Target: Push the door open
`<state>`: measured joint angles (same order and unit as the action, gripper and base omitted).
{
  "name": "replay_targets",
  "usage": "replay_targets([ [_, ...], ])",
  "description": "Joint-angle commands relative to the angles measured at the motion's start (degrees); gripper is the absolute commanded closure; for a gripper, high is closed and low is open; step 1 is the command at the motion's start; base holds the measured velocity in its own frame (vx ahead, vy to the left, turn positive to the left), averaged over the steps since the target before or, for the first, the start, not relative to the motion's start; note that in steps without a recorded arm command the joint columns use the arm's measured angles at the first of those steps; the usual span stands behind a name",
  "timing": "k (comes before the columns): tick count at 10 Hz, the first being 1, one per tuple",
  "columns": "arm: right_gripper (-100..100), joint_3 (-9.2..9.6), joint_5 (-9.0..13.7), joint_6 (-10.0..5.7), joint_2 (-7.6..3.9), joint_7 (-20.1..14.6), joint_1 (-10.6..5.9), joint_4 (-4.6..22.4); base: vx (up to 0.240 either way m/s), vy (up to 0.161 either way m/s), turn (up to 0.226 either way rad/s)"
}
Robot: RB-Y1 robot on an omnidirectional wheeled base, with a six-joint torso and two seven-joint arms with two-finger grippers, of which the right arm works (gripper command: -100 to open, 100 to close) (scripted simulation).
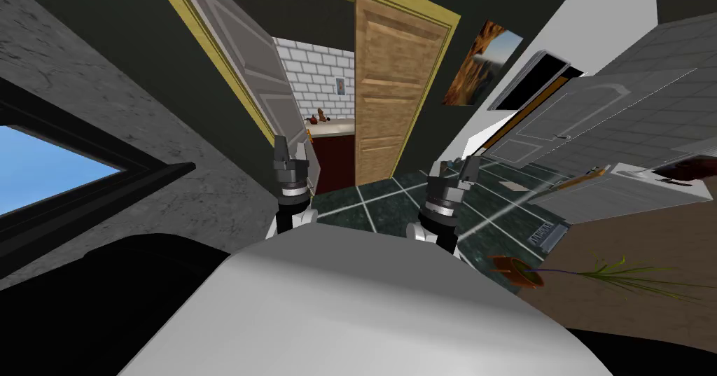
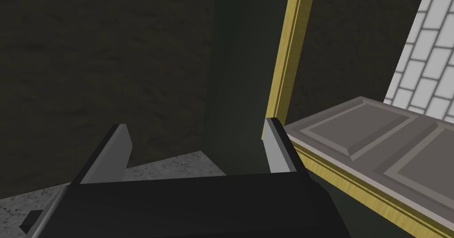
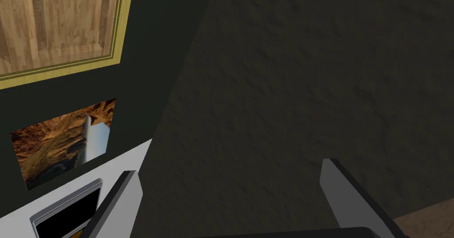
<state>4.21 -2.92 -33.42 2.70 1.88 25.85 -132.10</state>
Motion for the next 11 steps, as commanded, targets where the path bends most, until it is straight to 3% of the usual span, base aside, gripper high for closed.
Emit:
replay_targets([
  [1, -100, 0.16, 1.7, -0.56, -0.88, -1.6, -0.32, 1.9, 0.060, 0.004, 0.246],
  [5, -100, 0.59, 6.0, -2.01, -2.80, -5.7, -1.16, 6.8, 0.115, -0.011, 0.217],
  [11, -100, 1.13, 11.4, -3.83, -4.76, -10.9, -2.22, 13.0, 0.087, -0.018, 0.174],
])
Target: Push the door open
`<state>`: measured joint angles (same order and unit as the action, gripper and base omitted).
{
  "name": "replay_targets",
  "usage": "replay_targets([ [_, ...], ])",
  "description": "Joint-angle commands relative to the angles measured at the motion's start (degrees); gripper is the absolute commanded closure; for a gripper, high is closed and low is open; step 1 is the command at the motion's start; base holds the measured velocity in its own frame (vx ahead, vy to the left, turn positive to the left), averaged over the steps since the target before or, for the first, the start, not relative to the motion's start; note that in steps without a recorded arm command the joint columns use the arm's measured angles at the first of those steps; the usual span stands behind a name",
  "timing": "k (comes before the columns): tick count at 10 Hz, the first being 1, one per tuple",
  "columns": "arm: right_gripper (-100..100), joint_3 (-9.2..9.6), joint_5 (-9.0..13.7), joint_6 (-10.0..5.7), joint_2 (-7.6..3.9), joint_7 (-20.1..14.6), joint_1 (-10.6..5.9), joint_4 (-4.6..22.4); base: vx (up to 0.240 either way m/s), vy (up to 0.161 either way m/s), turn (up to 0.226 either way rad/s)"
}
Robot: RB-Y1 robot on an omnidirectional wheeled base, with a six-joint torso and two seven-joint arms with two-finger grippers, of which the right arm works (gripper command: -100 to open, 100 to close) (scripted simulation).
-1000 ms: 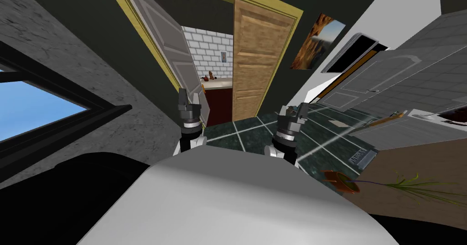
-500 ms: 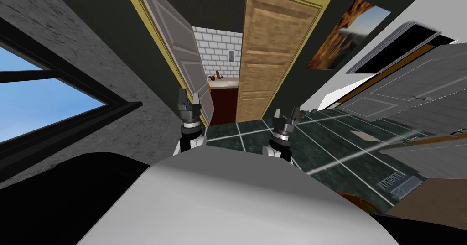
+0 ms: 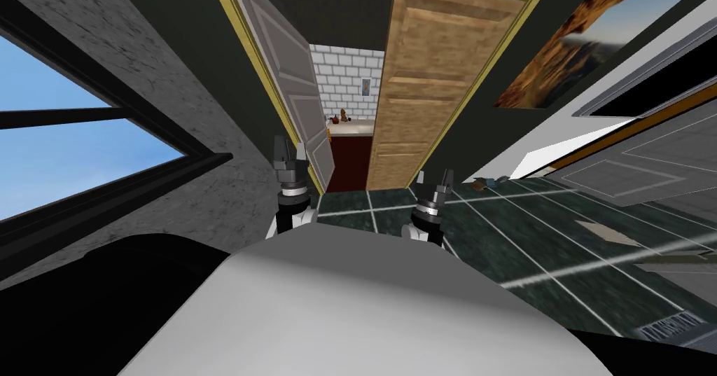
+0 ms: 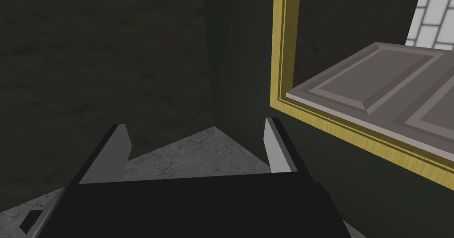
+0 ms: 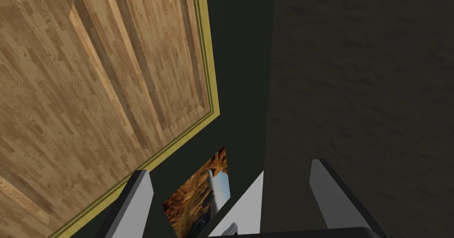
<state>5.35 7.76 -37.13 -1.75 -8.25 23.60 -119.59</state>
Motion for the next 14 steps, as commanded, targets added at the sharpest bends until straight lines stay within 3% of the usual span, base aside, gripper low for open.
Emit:
replay_targets([
  [1, -100, 0.09, 1.8, -0.47, -0.64, -1.8, -0.17, 1.7, 0.097, -0.023, 0.184],
  [14, -100, 1.61, 17.2, -5.64, -4.79, -16.6, -3.17, 19.2, 0.089, -0.039, 0.198],
])
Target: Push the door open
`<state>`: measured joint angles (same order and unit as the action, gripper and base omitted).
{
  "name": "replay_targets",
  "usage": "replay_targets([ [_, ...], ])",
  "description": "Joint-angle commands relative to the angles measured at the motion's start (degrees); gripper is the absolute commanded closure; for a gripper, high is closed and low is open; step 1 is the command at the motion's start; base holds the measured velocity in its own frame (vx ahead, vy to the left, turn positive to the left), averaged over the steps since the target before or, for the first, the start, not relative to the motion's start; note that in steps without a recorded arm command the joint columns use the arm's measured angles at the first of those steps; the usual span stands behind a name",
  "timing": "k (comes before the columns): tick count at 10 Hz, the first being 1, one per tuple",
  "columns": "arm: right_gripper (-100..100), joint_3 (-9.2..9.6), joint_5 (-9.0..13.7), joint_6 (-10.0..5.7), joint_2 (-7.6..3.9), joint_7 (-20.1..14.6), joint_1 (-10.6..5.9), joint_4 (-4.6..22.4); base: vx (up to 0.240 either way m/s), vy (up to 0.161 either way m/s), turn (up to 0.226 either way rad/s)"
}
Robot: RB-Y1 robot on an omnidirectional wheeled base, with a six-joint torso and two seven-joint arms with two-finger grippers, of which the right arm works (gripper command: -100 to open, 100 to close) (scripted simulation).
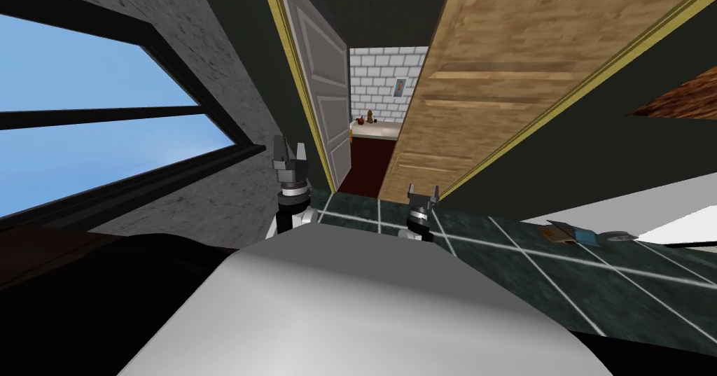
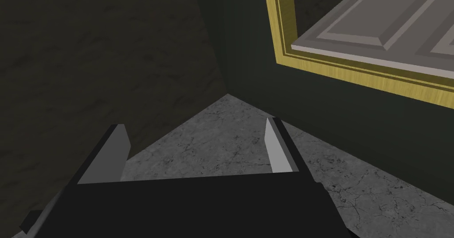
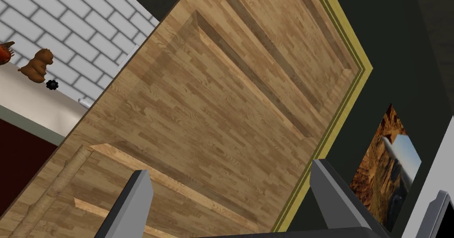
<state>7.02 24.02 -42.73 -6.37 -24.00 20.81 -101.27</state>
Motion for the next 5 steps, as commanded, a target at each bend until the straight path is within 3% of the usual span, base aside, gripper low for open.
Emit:
replay_targets([
  [1, -100, 0.07, 2.2, -0.48, -0.46, -2.1, -0.63, 2.3, 0.083, -0.055, 0.252],
  [5, -100, 0.58, 7.3, -2.20, -1.59, -7.0, -1.63, 8.2, 0.087, -0.060, 0.202],
])
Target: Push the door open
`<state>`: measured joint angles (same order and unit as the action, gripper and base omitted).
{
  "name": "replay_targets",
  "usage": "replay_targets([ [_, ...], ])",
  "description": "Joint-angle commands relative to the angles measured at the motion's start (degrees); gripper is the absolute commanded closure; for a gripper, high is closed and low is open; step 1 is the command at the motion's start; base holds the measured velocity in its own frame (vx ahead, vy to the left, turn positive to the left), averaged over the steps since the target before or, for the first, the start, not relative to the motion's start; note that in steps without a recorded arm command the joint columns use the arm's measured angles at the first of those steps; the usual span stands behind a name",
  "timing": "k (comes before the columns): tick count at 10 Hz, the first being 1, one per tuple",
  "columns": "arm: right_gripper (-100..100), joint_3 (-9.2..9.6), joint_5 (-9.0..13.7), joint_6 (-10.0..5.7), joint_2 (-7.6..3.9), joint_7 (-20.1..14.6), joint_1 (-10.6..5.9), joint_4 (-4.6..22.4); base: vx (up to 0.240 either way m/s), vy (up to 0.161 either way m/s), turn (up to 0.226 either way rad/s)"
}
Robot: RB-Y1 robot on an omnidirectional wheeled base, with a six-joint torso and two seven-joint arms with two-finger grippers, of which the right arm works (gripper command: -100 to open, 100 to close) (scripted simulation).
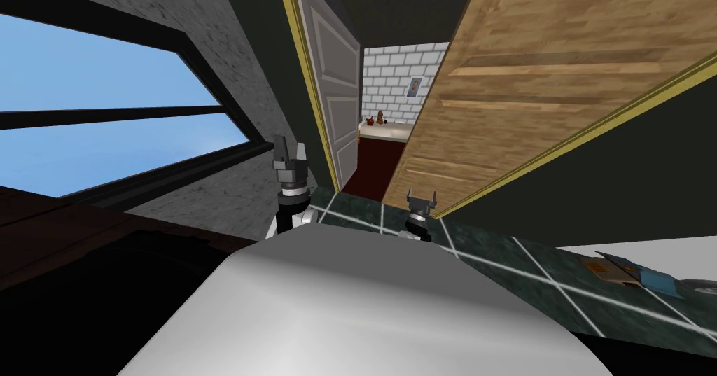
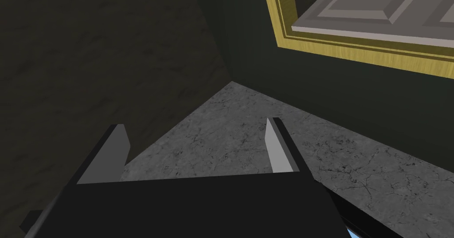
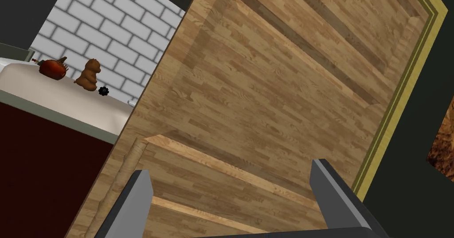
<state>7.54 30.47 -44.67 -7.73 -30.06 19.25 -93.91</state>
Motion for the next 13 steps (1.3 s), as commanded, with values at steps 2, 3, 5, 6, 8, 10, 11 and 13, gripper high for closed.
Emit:
replay_targets([
  [2, -100, 0.31, 3.4, -1.13, -0.77, -3.4, -0.56, 3.8, 0.073, -0.070, 0.194],
  [3, -100, 0.44, 4.7, -1.56, -1.03, -4.7, -0.81, 5.2, 0.086, -0.062, 0.227],
  [5, -100, 0.68, 7.2, -2.39, -1.52, -7.1, -1.30, 8.0, 0.077, -0.060, 0.201],
  [6, -100, 0.81, 8.4, -2.81, -1.77, -8.3, -1.54, 9.5, 0.060, -0.067, 0.172],
  [8, -100, 1.05, 10.9, -3.63, -2.24, -10.6, -2.01, 12.2, 0.077, -0.071, 0.219],
  [10, -100, 1.28, 13.2, -4.42, -2.67, -12.9, -2.47, 14.9, 0.060, -0.074, 0.194],
  [11, -100, 1.39, 14.4, -4.81, -2.89, -14.0, -2.70, 16.3, 0.065, -0.064, 0.245],
  [13, -100, 1.61, 16.6, -5.55, -3.29, -16.1, -3.12, 18.8, 0.062, -0.080, 0.173],
])
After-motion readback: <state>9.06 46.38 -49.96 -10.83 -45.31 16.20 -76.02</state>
